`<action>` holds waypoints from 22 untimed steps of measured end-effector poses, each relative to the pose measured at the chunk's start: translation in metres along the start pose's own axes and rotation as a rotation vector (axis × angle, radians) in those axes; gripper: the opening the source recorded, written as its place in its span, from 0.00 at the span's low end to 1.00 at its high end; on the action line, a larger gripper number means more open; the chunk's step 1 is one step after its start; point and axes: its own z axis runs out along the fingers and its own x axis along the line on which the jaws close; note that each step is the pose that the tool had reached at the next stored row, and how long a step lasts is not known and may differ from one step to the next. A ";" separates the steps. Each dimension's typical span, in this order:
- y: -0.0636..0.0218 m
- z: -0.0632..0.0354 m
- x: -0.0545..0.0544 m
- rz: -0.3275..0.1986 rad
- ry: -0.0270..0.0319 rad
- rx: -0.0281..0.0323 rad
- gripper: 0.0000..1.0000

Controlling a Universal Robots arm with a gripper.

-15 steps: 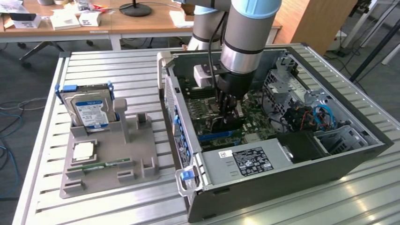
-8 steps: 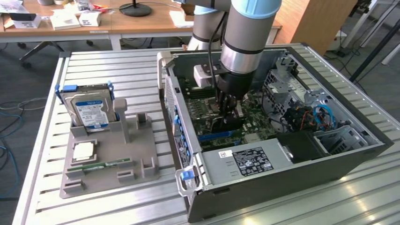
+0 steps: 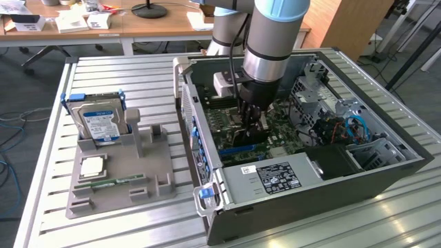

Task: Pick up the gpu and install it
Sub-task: 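Insert the gpu into the slot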

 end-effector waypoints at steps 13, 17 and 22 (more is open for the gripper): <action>0.0000 0.0017 0.000 0.000 0.0008 -0.0001 0.26; 0.0001 0.0025 0.000 0.000 0.0008 -0.0001 0.26; 0.0007 0.0026 0.000 -0.001 0.0006 0.0022 0.26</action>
